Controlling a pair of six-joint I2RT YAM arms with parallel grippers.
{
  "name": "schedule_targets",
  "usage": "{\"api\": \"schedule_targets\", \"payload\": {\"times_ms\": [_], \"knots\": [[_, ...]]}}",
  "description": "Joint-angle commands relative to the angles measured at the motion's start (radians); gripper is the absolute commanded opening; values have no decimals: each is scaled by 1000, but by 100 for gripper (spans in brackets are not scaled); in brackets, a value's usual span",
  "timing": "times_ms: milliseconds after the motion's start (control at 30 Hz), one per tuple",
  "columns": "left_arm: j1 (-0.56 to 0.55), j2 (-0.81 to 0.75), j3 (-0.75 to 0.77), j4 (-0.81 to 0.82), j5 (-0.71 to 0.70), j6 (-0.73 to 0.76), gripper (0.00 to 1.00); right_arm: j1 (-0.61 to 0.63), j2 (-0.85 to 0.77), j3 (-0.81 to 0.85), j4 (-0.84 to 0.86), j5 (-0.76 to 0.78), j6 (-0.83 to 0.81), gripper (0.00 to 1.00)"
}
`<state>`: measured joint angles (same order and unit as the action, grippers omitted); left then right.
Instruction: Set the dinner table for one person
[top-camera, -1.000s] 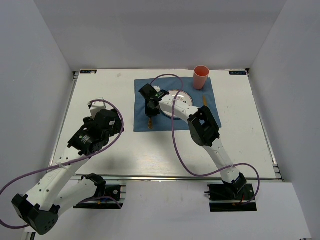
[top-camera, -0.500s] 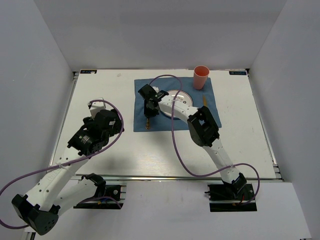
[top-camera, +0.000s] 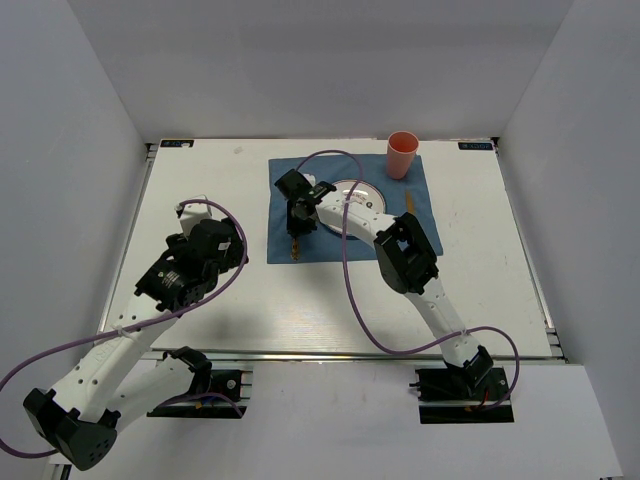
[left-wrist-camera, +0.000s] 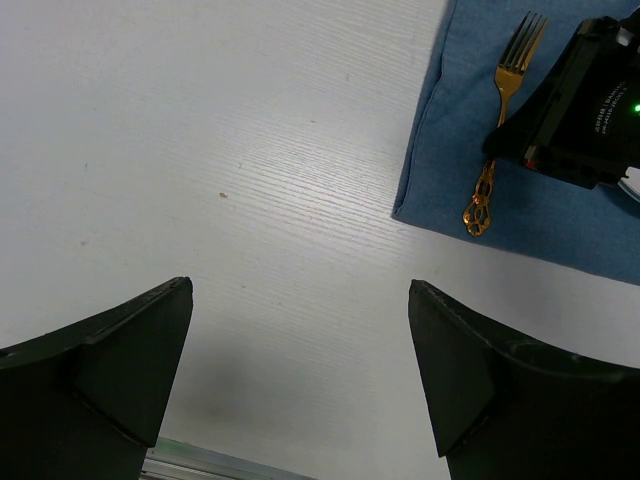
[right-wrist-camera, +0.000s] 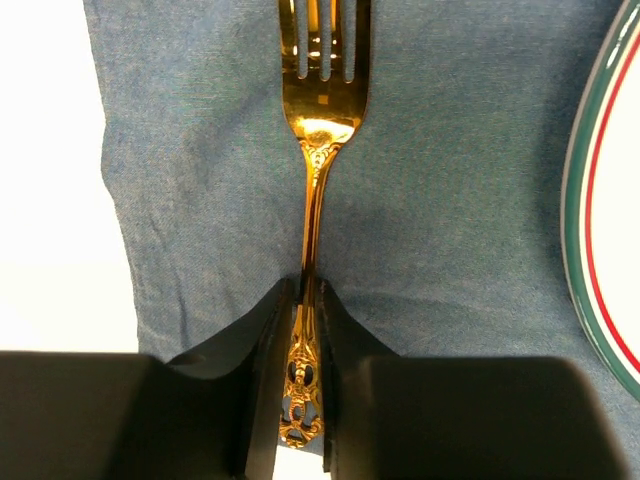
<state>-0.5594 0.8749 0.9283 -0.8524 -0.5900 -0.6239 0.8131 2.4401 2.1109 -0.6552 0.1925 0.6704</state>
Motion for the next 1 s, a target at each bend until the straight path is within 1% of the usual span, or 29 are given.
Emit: {"api": "schedule_targets", "payload": {"times_ms": [0, 67, 133, 167, 200, 267, 300, 367, 400, 433, 467, 500, 533, 567, 600, 633, 667, 700, 733, 767, 800, 867, 900, 933, 967], "knots": [[3, -17, 4, 16, 2, 9, 98, 5, -3, -2, 9, -8, -17, 24], [3, -16, 4, 16, 2, 9, 98, 3, -15, -3, 8, -1, -23, 33], [3, -16, 3, 16, 4, 9, 98, 6, -33, -8, 8, 4, -26, 40], [3, -16, 4, 15, 4, 9, 98, 6, -41, -9, 9, 8, -28, 42], [3, -16, 3, 16, 5, 9, 98, 6, -49, -11, 11, 10, -29, 47], [3, -16, 3, 16, 7, 9, 98, 8, -76, -8, 9, 15, -29, 50], [3, -17, 3, 15, 6, 9, 98, 8, -88, -9, 9, 16, -32, 57], [3, -20, 3, 13, 2, 4, 98, 14, -137, -12, 12, 12, -29, 61], [3, -27, 3, 16, 1, 6, 98, 14, -157, -18, 28, 2, -29, 80], [3, -27, 3, 16, -2, 4, 98, 8, -208, -47, 41, -13, -29, 89], [3, -30, 4, 13, -2, 1, 98, 6, -243, -74, 80, -54, -29, 89], [3, -31, 6, 10, -7, 0, 98, 5, -324, -103, 95, -62, -37, 89], [3, -33, 9, 7, -10, 0, 98, 1, -370, -177, 110, -58, -49, 89], [3, -28, 12, -10, -14, -7, 98, 1, -476, -227, 129, -45, -80, 89], [3, -27, 21, -25, -25, -16, 98, -8, -540, -277, 132, -30, -97, 89], [3, -21, 46, -49, -46, -26, 98, -9, -603, -402, 132, 32, -118, 89], [-7, -19, 61, -71, -50, -36, 98, -11, -677, -469, 131, 80, -138, 89], [4, -17, 79, -114, -50, -42, 98, -12, -831, -536, 115, 190, -169, 89], [4, -17, 122, -143, -54, -45, 98, -14, -911, -649, 102, 246, -176, 89], [4, -19, 154, -205, -57, -59, 98, -9, -1072, -696, 76, 293, -184, 89], [4, -24, 184, -232, -57, -59, 98, -8, -1155, -738, 48, 339, -204, 89], [4, -27, 297, -314, -74, -65, 98, -8, -1312, -837, 31, 360, -235, 89], [4, -25, 337, -342, -82, -69, 98, -8, -1446, -857, -6, 383, -256, 89], [4, -22, 372, -368, -102, -71, 98, -9, -1498, -870, -35, 390, -265, 89], [4, -21, 441, -407, -111, -69, 98, -9, -1585, -871, -76, 403, -269, 89]]}}
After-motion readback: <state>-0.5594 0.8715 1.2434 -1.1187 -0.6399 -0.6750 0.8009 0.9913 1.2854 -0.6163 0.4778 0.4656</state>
